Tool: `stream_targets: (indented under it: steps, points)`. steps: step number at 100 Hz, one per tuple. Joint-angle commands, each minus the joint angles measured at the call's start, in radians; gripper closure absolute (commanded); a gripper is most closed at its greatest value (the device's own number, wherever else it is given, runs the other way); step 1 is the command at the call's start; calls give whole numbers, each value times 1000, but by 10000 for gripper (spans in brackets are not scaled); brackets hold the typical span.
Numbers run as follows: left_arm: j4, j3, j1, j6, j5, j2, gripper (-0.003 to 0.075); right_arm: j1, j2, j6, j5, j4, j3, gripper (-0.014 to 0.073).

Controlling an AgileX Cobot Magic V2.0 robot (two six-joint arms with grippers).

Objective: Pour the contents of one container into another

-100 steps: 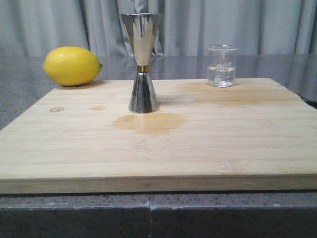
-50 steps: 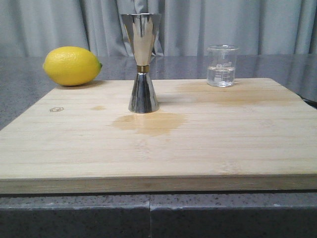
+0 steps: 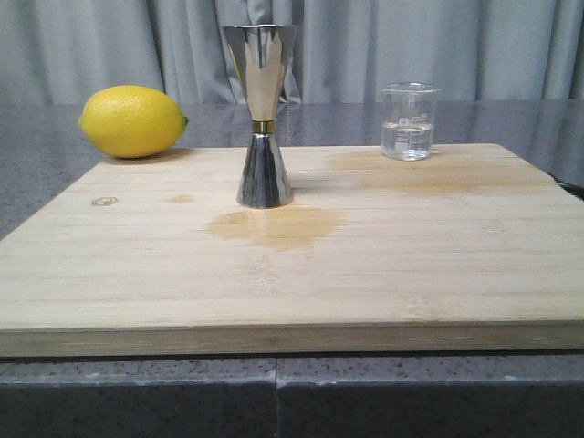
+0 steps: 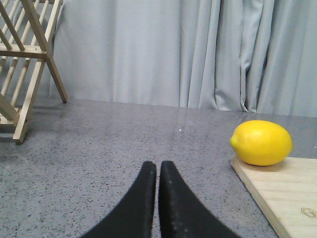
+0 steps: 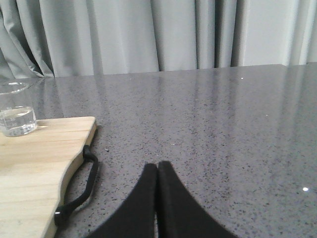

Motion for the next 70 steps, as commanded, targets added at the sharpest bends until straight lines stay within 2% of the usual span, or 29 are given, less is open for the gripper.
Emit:
stream_targets:
  steps: [1,70]
  points:
    - [-1,29,-8,-8,-82,-21,739,-4,-17,-10,-88,3,12,665]
    - [-1,29,-8,-8,-64,-21,739,-4,-17,-10,-88,3,12,665]
